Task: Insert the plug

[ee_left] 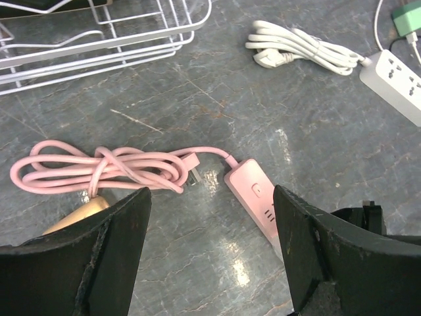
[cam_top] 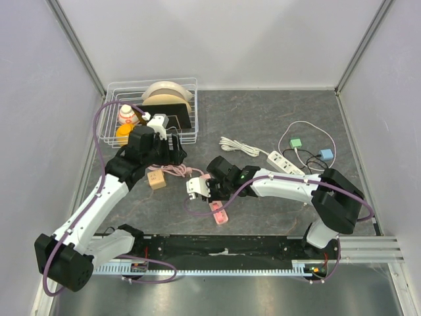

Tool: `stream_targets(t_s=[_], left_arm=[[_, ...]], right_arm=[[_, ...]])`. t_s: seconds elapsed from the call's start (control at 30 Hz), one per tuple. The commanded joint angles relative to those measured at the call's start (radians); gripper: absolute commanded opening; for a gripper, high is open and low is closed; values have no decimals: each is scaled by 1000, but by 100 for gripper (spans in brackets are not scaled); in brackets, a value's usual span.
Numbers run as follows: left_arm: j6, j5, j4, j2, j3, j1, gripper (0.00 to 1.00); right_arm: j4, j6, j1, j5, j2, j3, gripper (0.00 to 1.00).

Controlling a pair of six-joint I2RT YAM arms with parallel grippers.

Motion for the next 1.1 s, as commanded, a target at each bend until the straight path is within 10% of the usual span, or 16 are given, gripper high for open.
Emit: stream_targets(t_s=[0.0, 0.3, 0.6, 1.07], left_arm=[[50, 75, 42, -2, -10, 5, 82], [54, 72, 39, 5, -10, 5, 82], [56, 99, 39, 15, -10, 3, 82], [57, 118, 39, 25, -8, 3, 82]], right_arm=[[-134, 168, -3, 59, -15, -3, 7], [-104, 132, -4, -10, -97, -43, 34], [-104, 145, -6, 13, -129, -46, 39], [-159, 107, -6, -13, -114, -11, 0]])
